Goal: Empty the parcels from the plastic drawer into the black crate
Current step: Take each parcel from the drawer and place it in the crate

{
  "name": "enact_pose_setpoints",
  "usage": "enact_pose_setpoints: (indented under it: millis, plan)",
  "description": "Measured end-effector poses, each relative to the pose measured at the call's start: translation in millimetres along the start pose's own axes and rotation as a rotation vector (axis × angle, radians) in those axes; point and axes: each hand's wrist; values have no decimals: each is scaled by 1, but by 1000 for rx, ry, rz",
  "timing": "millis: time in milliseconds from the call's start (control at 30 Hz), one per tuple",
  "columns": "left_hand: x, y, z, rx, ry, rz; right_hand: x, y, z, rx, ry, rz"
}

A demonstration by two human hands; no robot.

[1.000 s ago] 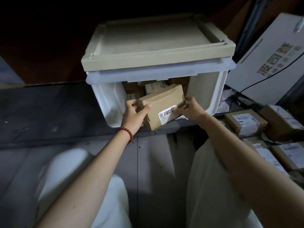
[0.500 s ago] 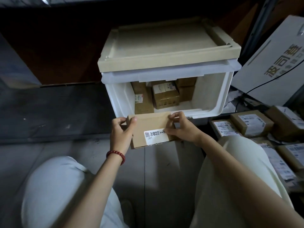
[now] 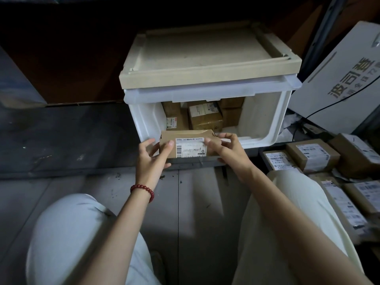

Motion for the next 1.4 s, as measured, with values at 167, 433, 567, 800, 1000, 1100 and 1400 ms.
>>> enact_pose_setpoints:
  millis: [167, 433, 567, 800, 1000, 1100, 1400]
  plan:
    - [-4, -2, 4, -44, -26, 5, 0, -1, -4, 0, -27, -2]
    - [-11, -9, 1, -9, -149, 9, 1, -7, -7, 38, 33, -56]
    - [-16, -11, 1, 11, -202, 51, 1, -5, -7, 79, 102, -48]
    - [-4, -1, 12, -126, -129, 73, -11, 3, -12, 45, -43, -44]
    - [21, 10, 27, -315, -158, 174, -38, 25, -60, -99, 95, -212]
    - [32, 13, 45, -388, -231, 233, -46, 30, -90, -107, 165, -249]
    - [61, 19, 138, -551, -344, 342, -26, 57, -160, 191, -28, -145]
Point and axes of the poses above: each hand's wrist, its own y-axis away from the middle knuckle, its own z-axis out of the palm, x = y × z, and after that the axes turned 4 degrees about -z, right-handed
